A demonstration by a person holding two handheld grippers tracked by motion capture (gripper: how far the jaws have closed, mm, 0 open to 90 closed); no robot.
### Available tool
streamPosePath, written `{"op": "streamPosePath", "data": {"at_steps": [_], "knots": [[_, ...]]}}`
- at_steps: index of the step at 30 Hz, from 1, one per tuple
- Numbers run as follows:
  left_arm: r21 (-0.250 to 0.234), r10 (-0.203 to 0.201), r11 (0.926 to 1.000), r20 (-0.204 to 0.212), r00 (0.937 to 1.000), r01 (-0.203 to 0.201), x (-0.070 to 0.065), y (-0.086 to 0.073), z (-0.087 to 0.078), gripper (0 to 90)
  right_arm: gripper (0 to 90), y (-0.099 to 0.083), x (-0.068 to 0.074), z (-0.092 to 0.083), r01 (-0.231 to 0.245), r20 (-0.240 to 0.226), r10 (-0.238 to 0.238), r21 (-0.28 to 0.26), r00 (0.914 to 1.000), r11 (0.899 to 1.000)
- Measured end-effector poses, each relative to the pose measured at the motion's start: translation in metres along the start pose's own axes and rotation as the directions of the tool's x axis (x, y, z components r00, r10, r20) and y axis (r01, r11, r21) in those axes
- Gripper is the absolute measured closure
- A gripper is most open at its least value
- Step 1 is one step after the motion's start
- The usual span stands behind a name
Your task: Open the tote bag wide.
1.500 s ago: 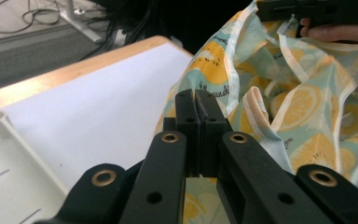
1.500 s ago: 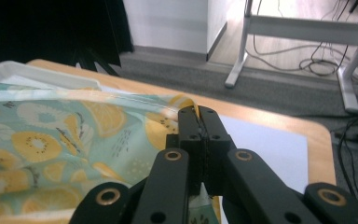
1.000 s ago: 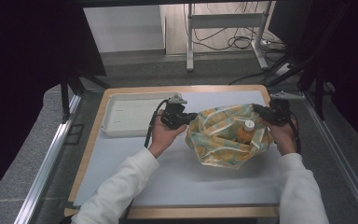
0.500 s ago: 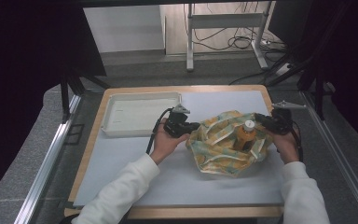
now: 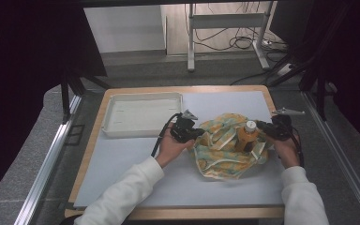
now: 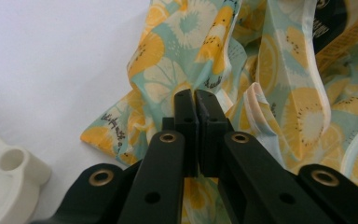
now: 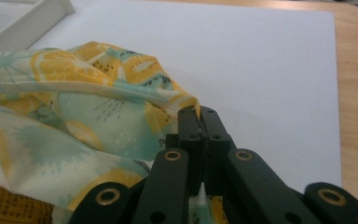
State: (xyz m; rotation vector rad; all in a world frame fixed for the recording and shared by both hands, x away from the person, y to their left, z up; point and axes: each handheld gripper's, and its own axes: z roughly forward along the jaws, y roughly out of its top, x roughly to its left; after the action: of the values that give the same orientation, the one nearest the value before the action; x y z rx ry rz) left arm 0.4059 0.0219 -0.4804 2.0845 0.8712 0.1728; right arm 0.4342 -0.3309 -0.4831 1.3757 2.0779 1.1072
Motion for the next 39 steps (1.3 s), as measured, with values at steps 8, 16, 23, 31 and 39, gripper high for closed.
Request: {"op": "streamPosePath", "data": {"at_steps": [8,16,23,31,39], "knots": [[0.017,-0.003,0.9999,0.007,1.0,0.003,-0.001,-0.003,0.006,88.1,88.6,-0.011,-0.002,0.004,-0.004,0.008,0.004,0.027,1.0,1.0],[0.008,-0.003,1.0,0.013,0.9999,0.003,0.0,-0.004,0.002,85.5,85.6,-0.01,-0.002,0.0,-0.001,0.013,0.001,0.014,0.9999,1.0],[-0.078,0.004,0.9969,0.039,0.9992,-0.001,0.001,-0.002,-0.016,63.5,65.3,-0.007,-0.004,-0.017,-0.017,0.014,0.018,-0.046,0.9997,0.999],[-0.213,0.015,0.9769,0.015,0.9998,-0.012,0.0,-0.001,-0.061,38.9,45.8,0.003,-0.003,-0.063,-0.055,0.05,0.065,-0.183,0.9966,0.982],[-0.232,0.039,0.9724,0.071,0.9967,-0.021,-0.008,-0.01,-0.086,37.9,44.5,0.002,0.01,-0.1,-0.04,0.038,0.05,-0.221,0.9981,0.974]]}}
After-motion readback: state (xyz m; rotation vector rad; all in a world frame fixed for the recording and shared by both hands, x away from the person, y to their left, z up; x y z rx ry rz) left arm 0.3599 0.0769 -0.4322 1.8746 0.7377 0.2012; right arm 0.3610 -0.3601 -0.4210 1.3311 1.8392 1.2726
